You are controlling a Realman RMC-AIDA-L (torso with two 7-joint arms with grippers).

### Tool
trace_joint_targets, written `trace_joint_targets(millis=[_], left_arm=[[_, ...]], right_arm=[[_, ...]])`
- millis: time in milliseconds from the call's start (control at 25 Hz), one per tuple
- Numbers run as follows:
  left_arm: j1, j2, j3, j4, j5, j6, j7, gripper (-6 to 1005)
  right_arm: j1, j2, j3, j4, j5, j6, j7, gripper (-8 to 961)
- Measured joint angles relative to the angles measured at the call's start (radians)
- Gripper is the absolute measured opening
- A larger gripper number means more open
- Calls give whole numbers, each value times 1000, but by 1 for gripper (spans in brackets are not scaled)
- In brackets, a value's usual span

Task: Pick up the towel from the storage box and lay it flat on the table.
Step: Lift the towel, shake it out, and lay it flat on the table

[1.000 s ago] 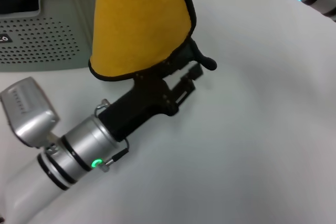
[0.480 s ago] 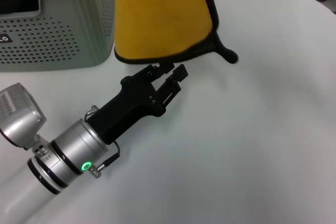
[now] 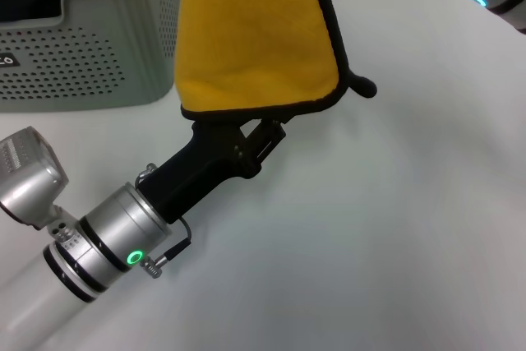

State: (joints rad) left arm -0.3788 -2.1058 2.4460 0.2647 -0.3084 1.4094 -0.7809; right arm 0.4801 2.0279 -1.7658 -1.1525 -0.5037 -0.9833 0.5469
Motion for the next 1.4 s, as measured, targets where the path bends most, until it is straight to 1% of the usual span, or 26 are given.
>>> trace_joint_targets(millis=[320, 480, 600, 720, 800, 920, 1120, 1280, 1400], left_arm=[[0, 5, 1, -10, 42, 99, -53, 366], [-5, 7, 1, -12, 86, 113, -81, 366], [-1, 7, -1, -14, 92, 123, -84, 366], [7, 7, -12, -30, 83, 166, -85, 366], [12, 7, -24, -45, 70, 199, -85, 366], [21, 7, -66, -69, 49, 243, -85, 366], [35, 8, -130, -75, 41, 266, -83, 367], [36, 3, -142, -76, 27, 259, -63, 367], [41, 0, -142, -76, 1, 258, -41, 367]], right_arm=[[11, 0, 10, 38, 16, -2, -27, 17], [11, 0, 12, 39, 60, -4, -73, 18], [8, 0, 12, 48, 66, -1, -88, 18], [2, 0, 15, 66, 67, 1, -95, 19], [-6, 0, 13, 73, 66, 1, -96, 19], [-28, 0, 3, 76, 59, 1, -96, 19], [-75, 0, -40, 74, 54, -4, -96, 20], [-98, 0, -71, 67, 54, 1, -95, 20], [-101, 0, -90, 67, 54, 2, -89, 20]])
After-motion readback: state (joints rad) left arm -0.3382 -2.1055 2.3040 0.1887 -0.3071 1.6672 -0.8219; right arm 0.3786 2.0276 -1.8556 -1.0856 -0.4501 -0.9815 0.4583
